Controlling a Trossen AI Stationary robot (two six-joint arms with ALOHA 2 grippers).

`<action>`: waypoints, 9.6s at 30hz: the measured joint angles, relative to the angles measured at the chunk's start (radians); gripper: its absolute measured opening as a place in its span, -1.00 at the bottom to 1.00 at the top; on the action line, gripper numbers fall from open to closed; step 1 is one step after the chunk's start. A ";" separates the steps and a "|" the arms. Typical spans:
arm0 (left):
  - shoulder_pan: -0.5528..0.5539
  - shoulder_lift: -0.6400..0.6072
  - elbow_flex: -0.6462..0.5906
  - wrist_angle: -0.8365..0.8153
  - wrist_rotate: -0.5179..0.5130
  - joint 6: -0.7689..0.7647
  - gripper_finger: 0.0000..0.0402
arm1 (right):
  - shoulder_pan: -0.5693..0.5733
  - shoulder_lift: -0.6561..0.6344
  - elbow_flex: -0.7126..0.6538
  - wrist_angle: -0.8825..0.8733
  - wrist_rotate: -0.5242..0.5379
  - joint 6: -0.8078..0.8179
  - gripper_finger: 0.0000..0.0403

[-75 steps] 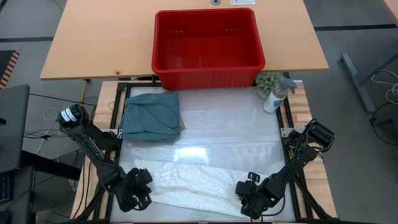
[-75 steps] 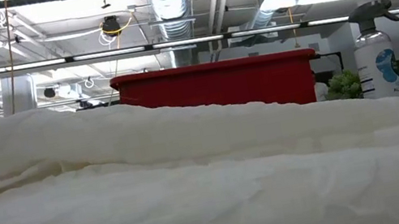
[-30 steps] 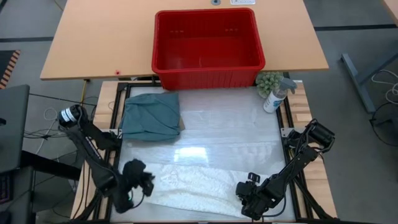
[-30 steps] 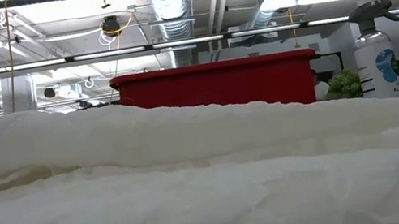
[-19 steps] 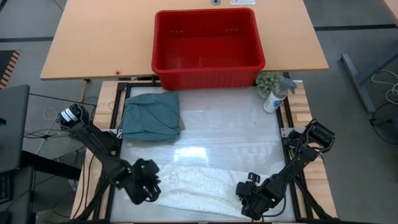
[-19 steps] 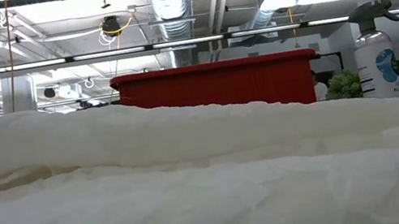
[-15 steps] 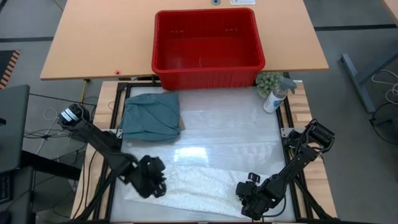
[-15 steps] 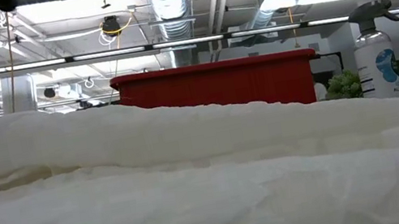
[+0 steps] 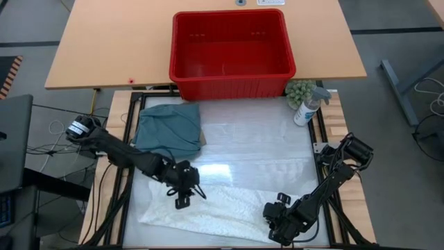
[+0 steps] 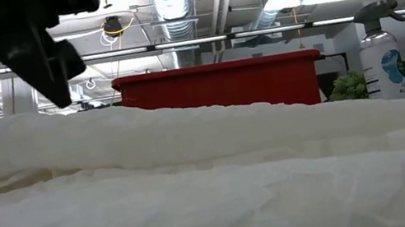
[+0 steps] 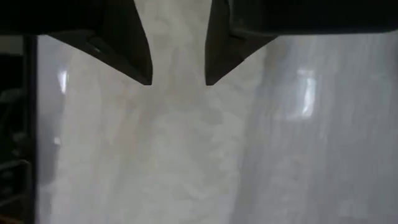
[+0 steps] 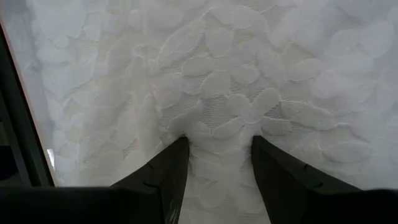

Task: Fold Laundry from Bin
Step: Fold the white shirt in the red bin

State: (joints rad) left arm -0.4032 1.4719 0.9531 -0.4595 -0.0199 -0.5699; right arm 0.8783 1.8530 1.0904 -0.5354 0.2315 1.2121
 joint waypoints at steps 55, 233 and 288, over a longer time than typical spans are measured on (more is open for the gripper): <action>0.066 0.132 0.153 -0.057 0.163 0.045 -0.99 | 0.007 0.000 0.000 -0.003 0.011 0.016 0.01; -0.520 0.365 0.123 -0.180 -0.596 -1.705 -0.31 | 0.038 0.000 0.000 -0.011 0.062 -0.083 0.01; -0.303 0.455 0.124 0.244 -0.548 -0.654 -0.31 | 0.004 -0.084 0.045 -0.032 0.081 0.152 -0.08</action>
State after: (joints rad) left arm -0.7067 1.9267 1.0775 -0.2158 -0.5674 -1.2243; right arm 0.8820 1.7694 1.1350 -0.5671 0.3127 1.3637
